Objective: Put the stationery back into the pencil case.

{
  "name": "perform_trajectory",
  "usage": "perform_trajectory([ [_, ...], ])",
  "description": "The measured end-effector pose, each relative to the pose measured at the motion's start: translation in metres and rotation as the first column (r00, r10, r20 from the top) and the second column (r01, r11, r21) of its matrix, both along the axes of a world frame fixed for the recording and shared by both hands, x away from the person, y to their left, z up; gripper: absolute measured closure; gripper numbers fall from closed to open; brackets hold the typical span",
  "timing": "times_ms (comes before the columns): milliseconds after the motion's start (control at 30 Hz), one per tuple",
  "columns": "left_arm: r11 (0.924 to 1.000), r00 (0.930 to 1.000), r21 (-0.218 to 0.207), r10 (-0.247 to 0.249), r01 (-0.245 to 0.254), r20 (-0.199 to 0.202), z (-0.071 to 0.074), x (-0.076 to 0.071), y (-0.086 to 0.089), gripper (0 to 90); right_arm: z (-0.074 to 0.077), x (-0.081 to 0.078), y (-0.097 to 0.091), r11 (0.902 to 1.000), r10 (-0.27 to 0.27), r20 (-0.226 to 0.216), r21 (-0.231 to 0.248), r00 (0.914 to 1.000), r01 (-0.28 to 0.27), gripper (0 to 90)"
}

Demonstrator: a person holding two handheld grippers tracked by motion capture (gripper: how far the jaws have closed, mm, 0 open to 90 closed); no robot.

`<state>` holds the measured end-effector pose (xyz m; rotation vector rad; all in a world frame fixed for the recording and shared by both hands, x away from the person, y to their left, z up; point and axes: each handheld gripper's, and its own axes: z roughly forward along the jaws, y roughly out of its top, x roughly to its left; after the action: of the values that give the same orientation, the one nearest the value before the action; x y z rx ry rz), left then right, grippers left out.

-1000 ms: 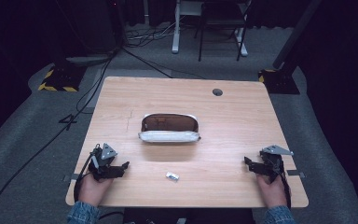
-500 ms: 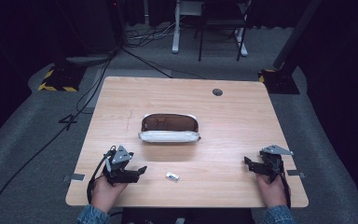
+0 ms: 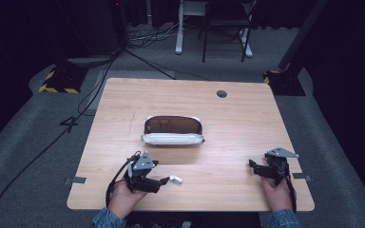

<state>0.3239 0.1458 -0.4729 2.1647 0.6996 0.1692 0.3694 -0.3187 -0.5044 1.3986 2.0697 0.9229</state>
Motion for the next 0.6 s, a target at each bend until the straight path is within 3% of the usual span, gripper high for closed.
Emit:
perform_trajectory([
  [300,0.9929,0.9953,0.07,-0.095,0.096,-0.02,-0.01,0.003,-0.035,27.2,0.0,0.0,0.0,1.0,0.0,0.0,0.0,1.0,0.0,24.6],
  [400,0.9858,0.9939,0.126,-0.11,0.111,-0.014,-0.014,0.005,-0.044,27.5,0.0,0.0,0.0,1.0,0.0,0.0,-0.001,1.0,0.0,24.6],
  [600,0.9815,0.9917,0.142,-0.127,0.128,-0.02,-0.018,0.009,-0.052,28.3,0.0,0.0,0.0,1.0,0.0,0.0,-0.001,1.0,0.0,24.6],
])
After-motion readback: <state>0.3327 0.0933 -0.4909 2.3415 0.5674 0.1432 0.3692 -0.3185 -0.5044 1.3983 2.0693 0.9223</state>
